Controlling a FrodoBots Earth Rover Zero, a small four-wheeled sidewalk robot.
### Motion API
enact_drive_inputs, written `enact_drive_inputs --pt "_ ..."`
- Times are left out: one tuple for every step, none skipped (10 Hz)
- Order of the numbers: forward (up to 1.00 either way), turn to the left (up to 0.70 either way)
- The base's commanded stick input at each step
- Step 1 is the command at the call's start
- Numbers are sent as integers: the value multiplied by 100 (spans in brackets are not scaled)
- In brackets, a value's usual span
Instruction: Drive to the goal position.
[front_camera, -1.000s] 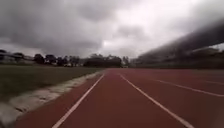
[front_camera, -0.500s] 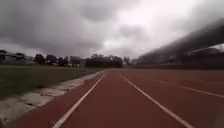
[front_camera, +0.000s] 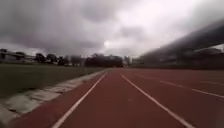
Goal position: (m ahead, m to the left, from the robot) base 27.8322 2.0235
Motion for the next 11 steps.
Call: enact_drive_inputs --pt "70 4" --pt "70 2" --pt "70 0" --pt "70 0" --pt "70 3" --pt "70 7" --pt "70 3" --pt "70 0" --pt "70 0" --pt "70 2" --pt "70 5"
